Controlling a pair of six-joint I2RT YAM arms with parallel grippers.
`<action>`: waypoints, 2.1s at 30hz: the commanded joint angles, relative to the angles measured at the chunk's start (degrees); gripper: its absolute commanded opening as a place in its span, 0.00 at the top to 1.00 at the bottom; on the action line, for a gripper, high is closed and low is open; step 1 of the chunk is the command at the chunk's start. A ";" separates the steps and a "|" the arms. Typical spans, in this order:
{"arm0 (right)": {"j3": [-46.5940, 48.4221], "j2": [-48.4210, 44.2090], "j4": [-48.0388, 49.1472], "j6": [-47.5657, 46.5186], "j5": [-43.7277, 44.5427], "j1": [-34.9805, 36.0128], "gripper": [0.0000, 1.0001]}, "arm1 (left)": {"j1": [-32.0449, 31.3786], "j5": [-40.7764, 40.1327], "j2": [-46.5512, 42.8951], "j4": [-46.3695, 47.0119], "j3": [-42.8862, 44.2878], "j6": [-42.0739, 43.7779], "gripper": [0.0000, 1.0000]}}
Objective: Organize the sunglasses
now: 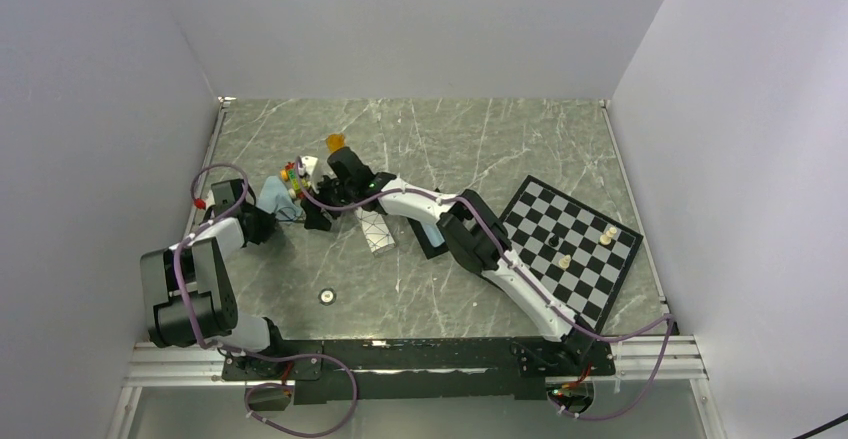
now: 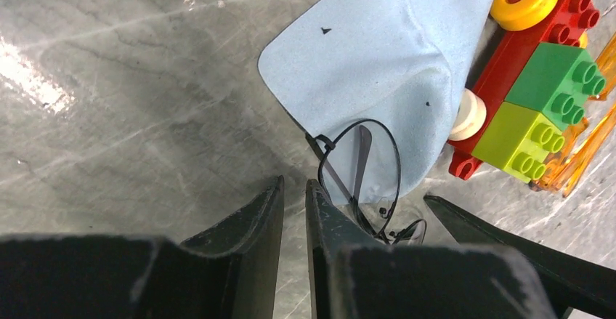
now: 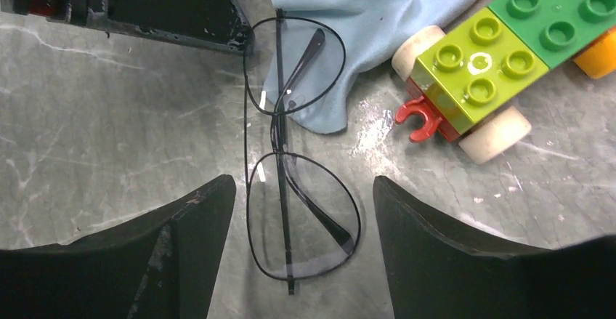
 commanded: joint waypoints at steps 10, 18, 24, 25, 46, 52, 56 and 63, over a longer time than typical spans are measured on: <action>1.02 0.30 -1.72 -1.30 2.58 2.95 0.50 | 0.29 -1.11 2.82 -1.99 3.08 6.62 0.77; -5.55 -5.71 0.42 -1.85 9.21 5.05 0.74 | 0.29 1.19 -1.97 -3.33 1.09 7.03 0.75; -16.24 -13.14 9.15 1.93 11.18 5.45 0.84 | 0.28 3.79 -11.15 -4.12 -3.62 5.30 0.73; -17.59 -14.31 9.95 2.36 11.30 5.57 0.85 | 0.25 4.09 -13.51 -4.68 -4.13 5.04 0.72; -33.11 -31.48 13.57 8.57 8.10 5.77 0.81 | 0.24 3.44 -47.19 -23.62 -1.49 3.77 0.01; -21.43 -21.70 5.47 4.18 10.72 5.97 0.61 | 0.31 2.46 -45.17 -24.31 -2.33 4.50 0.01; -15.20 -15.74 1.43 1.40 12.23 6.55 0.55 | 0.31 1.47 -42.99 -23.88 -2.82 4.88 0.01; -9.12 -9.33 -2.88 0.61 10.40 7.03 0.48 | 0.31 0.67 -40.92 -22.98 -3.69 5.43 0.01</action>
